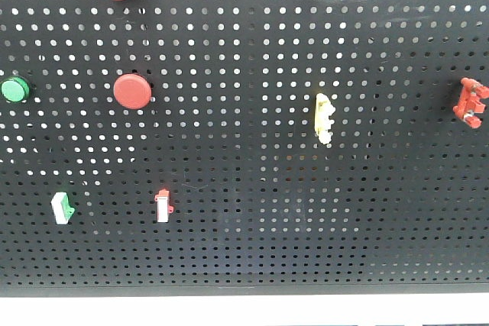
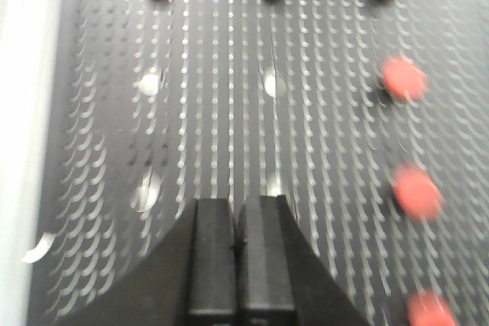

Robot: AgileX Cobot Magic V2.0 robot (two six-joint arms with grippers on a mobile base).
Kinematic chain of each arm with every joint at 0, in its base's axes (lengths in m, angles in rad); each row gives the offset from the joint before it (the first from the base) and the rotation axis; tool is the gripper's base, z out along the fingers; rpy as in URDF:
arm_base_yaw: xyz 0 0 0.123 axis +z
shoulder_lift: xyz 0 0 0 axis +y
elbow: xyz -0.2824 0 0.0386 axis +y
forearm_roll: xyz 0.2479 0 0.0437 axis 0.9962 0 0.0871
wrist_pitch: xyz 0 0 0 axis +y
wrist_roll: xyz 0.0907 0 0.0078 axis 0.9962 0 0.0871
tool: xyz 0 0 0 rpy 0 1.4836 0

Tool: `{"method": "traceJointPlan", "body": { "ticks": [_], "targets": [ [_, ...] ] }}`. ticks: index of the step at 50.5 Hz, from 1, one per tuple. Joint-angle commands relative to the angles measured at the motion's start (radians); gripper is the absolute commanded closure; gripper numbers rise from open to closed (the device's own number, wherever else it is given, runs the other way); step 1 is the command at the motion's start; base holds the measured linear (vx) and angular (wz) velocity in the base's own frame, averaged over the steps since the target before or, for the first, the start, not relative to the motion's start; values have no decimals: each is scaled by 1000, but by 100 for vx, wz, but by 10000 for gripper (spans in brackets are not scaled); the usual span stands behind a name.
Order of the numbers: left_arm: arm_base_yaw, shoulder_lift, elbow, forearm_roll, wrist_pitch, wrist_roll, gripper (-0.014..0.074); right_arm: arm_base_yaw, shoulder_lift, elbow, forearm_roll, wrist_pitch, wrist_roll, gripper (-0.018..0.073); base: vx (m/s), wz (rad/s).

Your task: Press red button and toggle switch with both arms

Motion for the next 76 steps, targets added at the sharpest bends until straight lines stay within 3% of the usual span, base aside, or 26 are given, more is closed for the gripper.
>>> {"method": "traceJointPlan", "body": {
  "ticks": [1, 6, 12, 22, 23, 30, 36, 47, 63, 76],
  "targets": [
    [-5, 150, -112, -7, -52, -80, 594, -3, 86, -76, 3, -97, -2, 563, 0, 0],
    [-10, 242, -199, 31, -121, -190, 594, -3, 140, -93, 3, -163, -2, 563, 0, 0],
    [-61, 331, -323, 209, -180, -364, 594, -3, 173, -93, 3, -223, -1, 563, 0, 0],
    [-217, 498, -517, 700, -228, -711, 594, -3, 196, -93, 3, -223, -1, 563, 0, 0],
    [-288, 598, -611, 922, -239, -884, 594, -3, 196, -93, 3, -223, -1, 563, 0, 0],
    [-346, 721, -696, 1119, -228, -1011, 594, -3, 196, -93, 3, -220, -1, 563, 0, 0],
    [-352, 785, -729, 1140, -198, -1013, 594, -3, 196, -93, 3, -220, -1, 563, 0, 0],
    [-352, 812, -735, 1140, 4, -1006, 594, -3, 196, -93, 3, -220, -1, 563, 0, 0],
    [-351, 825, -735, 1141, 77, -999, 594, -3, 196, -93, 3, -222, -1, 563, 0, 0],
    [-351, 871, -735, 1141, 52, -999, 594, -3, 196, -93, 3, -222, -1, 563, 0, 0]
  ]
}}
